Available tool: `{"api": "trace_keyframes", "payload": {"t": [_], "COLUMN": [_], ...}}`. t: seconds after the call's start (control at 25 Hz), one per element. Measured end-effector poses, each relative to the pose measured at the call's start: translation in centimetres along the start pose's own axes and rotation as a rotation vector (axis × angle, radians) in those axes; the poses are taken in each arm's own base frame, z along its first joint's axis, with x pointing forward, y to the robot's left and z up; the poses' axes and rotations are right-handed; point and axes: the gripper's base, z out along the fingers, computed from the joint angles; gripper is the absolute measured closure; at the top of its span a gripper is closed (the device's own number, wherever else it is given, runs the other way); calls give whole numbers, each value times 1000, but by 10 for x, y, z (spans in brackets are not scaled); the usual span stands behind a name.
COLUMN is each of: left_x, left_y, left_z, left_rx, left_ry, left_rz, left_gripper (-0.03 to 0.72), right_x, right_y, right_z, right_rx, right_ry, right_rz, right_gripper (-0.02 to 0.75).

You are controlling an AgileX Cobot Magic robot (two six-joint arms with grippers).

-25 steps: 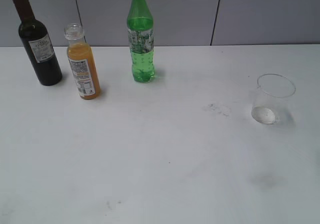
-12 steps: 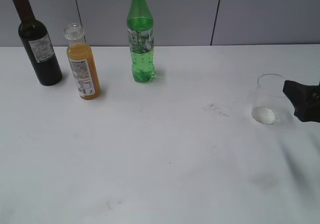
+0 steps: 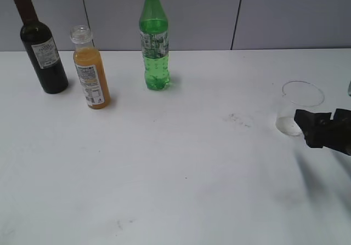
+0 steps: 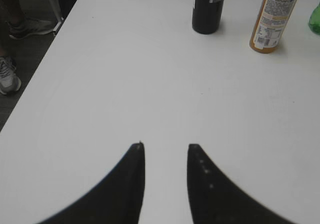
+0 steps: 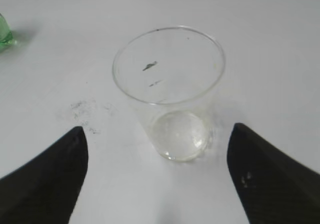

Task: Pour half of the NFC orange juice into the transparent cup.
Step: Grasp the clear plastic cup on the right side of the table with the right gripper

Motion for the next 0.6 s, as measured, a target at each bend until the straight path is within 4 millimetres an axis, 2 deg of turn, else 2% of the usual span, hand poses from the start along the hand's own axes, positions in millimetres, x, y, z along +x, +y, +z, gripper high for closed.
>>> {"api": "trace_keyframes", "payload": {"t": [0.32,0.6], "left_x": [0,0], "left_y": [0,0], "left_z": [0,0], "left_rx": [0,0], "left_ry": [0,0], "left_rz": [0,0], "left_gripper": [449,449], "right_x": [22,49], "right_y": [-1,-7], "right_z": [20,30], "right_rx": [-17,31], "right_ry": [-58,29], "right_rz": [11,6], "right_gripper": [62,62]}}
